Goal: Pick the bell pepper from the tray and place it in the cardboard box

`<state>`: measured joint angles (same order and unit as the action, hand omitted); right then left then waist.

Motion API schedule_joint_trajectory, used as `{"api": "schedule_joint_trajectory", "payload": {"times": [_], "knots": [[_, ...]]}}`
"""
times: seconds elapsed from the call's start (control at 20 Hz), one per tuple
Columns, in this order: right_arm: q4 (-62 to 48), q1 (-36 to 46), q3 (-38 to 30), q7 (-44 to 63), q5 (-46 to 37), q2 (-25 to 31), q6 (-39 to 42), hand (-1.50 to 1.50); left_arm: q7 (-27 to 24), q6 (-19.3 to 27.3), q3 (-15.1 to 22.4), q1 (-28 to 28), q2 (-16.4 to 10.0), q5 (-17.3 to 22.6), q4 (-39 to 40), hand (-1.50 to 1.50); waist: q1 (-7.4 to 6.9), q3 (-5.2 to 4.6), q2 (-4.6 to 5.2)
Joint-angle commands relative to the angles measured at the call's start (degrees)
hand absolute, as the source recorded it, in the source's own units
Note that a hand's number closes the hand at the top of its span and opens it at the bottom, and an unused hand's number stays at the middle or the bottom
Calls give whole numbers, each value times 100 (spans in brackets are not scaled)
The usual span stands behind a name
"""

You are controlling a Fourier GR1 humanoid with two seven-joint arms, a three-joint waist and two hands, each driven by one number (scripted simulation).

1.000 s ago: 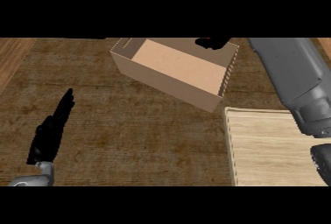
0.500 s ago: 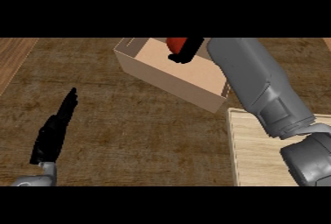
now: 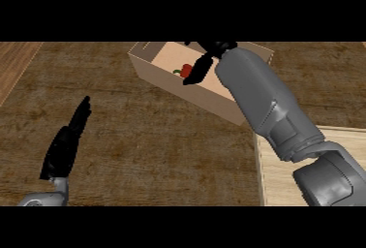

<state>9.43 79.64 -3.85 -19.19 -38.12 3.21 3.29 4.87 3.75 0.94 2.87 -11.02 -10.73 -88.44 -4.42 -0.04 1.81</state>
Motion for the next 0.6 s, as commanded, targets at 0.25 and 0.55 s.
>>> {"api": "schedule_joint_trajectory", "payload": {"times": [0.25,0.55], "knots": [[147,-85,-1312,-267,1214,303,-366,-150,-35,-168,-26,-71,-71,96,-65,0,-29,9,13],[64,155,-2168,-34,2054,678,128,-150,-131,-2,110,-43,115,-69,66,0,-62,8,31]]}}
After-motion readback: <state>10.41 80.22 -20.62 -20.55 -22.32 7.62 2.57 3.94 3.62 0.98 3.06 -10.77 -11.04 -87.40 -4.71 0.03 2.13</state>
